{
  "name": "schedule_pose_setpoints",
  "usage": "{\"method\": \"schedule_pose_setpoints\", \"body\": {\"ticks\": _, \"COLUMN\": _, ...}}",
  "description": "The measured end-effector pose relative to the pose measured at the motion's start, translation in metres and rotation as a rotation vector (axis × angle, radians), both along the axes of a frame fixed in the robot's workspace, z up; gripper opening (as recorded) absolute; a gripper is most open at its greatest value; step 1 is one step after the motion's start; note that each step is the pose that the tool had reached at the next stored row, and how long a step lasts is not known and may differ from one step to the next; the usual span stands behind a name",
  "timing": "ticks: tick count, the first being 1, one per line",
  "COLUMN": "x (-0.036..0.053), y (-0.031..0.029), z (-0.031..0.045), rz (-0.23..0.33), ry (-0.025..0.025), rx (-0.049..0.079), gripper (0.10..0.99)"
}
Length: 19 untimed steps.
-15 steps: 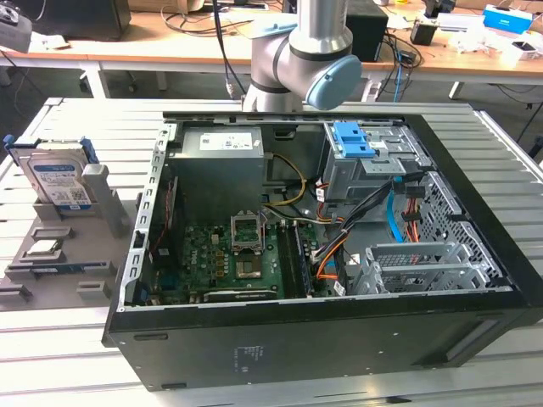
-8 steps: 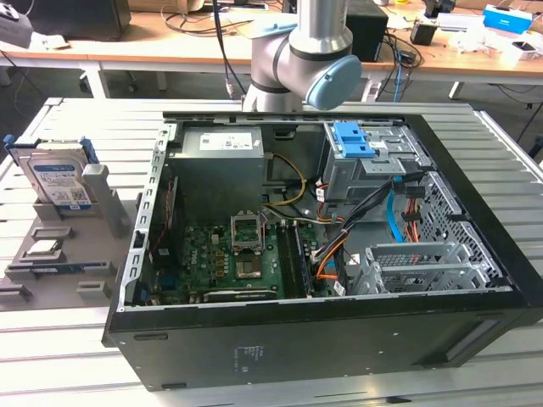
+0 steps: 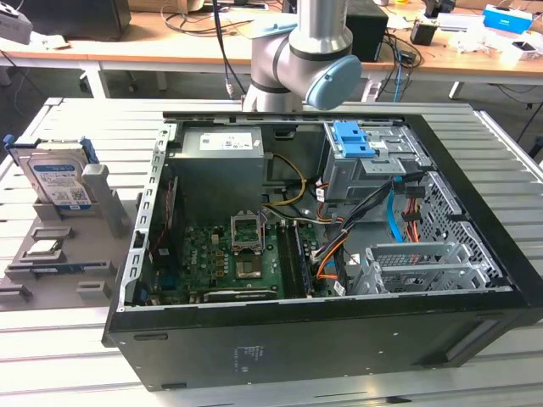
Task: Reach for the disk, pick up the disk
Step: 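Pick up the disk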
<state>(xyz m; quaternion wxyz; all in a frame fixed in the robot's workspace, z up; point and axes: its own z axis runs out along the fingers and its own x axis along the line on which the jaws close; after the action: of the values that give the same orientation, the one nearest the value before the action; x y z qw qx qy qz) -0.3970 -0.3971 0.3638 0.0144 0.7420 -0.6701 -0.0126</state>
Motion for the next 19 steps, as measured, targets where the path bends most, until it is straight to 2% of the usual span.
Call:
{"method": "schedule_pose_setpoints", "body": {"ticks": 3, "x": 0.0000, "y": 0.0000, "z": 0.0000, "rz": 0.003, "ry": 0.0000, "rx": 0.000, "gripper": 0.294}}
{"method": "schedule_pose_setpoints", "body": {"ticks": 4, "x": 0.0000, "y": 0.0000, "z": 0.0000, "rz": 0.004, "ry": 0.0000, "rx": 0.000, "gripper": 0.294}}
{"method": "schedule_pose_setpoints", "body": {"ticks": 8, "x": 0.0000, "y": 0.0000, "z": 0.0000, "rz": 0.009, "ry": -0.0001, "rx": 0.000, "gripper": 0.537}}
{"method": "schedule_pose_setpoints", "body": {"ticks": 9, "x": 0.0000, "y": 0.0000, "z": 0.0000, "rz": 0.009, "ry": -0.0001, "rx": 0.000, "gripper": 0.537}}
{"method": "schedule_pose_setpoints", "body": {"ticks": 10, "x": 0.0000, "y": 0.0000, "z": 0.0000, "rz": 0.011, "ry": 0.0000, "rx": 0.000, "gripper": 0.600}}
{"method": "schedule_pose_setpoints", "body": {"ticks": 15, "x": 0.0000, "y": 0.0019, "z": 0.0000, "rz": 0.013, "ry": 0.0001, "rx": 0.000, "gripper": 0.600}}
{"method": "schedule_pose_setpoints", "body": {"ticks": 19, "x": 0.0001, "y": 0.0094, "z": 0.0000, "rz": 0.013, "ry": -0.0001, "rx": 0.000, "gripper": 0.600}}
